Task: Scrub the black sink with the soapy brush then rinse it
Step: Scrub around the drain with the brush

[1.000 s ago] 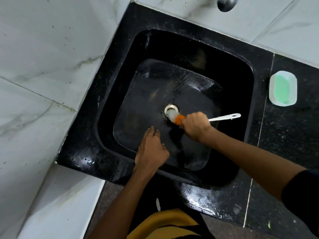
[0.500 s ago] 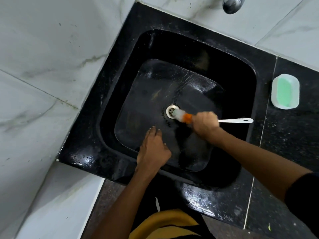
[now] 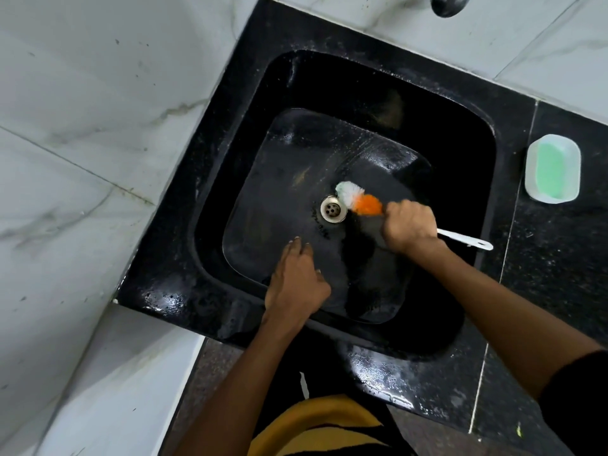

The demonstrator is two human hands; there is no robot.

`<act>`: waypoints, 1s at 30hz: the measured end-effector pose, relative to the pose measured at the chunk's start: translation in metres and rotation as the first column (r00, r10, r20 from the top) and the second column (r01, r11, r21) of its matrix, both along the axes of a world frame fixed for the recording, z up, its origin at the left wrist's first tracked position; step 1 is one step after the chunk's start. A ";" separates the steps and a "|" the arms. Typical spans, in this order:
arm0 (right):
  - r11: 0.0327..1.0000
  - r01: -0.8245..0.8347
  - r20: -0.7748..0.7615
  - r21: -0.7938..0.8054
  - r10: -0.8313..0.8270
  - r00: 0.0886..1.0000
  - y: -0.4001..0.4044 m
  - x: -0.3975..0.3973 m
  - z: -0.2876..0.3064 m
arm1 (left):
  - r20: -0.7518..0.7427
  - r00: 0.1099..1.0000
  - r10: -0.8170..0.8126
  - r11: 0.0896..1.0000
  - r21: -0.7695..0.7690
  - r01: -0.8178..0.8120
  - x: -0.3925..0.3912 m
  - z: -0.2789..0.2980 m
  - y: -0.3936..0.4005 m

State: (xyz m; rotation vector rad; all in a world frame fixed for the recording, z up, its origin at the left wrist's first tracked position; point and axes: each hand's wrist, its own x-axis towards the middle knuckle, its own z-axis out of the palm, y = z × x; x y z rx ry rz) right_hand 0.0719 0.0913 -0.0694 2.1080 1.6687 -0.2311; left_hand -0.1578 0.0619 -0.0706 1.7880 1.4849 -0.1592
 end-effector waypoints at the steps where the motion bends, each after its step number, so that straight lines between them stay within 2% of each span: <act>1: 0.999 0.021 -0.015 0.025 -0.020 1.000 0.000 -0.003 -0.004 | -0.001 1.000 -0.002 1.000 0.002 0.002 0.000 -0.001 0.000; 7: 0.995 0.048 -0.236 -0.092 -0.068 0.969 -0.035 -0.062 -0.041 | -0.011 1.000 0.006 1.000 0.007 -0.005 -0.002 0.002 -0.002; 9: 0.979 0.184 -0.220 -0.086 -0.198 0.955 -0.032 -0.053 -0.044 | -0.005 1.000 0.005 1.000 0.015 -0.005 -0.002 0.003 -0.001; 12: 0.899 0.429 -0.222 -0.087 -0.437 0.871 -0.025 -0.049 -0.049 | -0.005 1.000 -0.004 1.000 0.025 0.004 -0.001 0.002 -0.001; 15: 0.915 0.376 -0.337 -0.145 -0.403 0.851 -0.038 -0.077 -0.052 | -0.014 1.000 0.001 1.000 0.022 -0.001 -0.002 0.003 -0.002; 16: 0.910 0.388 -0.333 -0.142 -0.413 0.848 -0.040 -0.076 -0.052 | -0.013 1.000 0.001 1.000 0.025 -0.001 -0.002 0.003 -0.001; 19: 0.820 0.560 -0.289 -0.119 -0.568 0.770 -0.032 -0.055 -0.055 | -0.010 1.000 0.000 1.000 0.023 0.001 -0.002 0.003 -0.001; 23: 0.862 0.476 -0.318 -0.175 -0.507 0.801 -0.036 -0.069 -0.050 | -0.007 1.000 -0.006 1.000 0.013 0.006 -0.001 0.003 0.000; 26: 0.815 0.563 -0.257 -0.141 -0.579 0.774 -0.031 -0.058 -0.048 | -0.006 1.000 0.001 1.000 0.012 -0.001 -0.002 0.004 0.000; 30: 0.890 0.408 -0.235 -0.203 -0.448 0.862 -0.030 -0.070 -0.037 | 0.005 1.000 -0.004 1.000 0.009 0.004 -0.001 0.004 0.000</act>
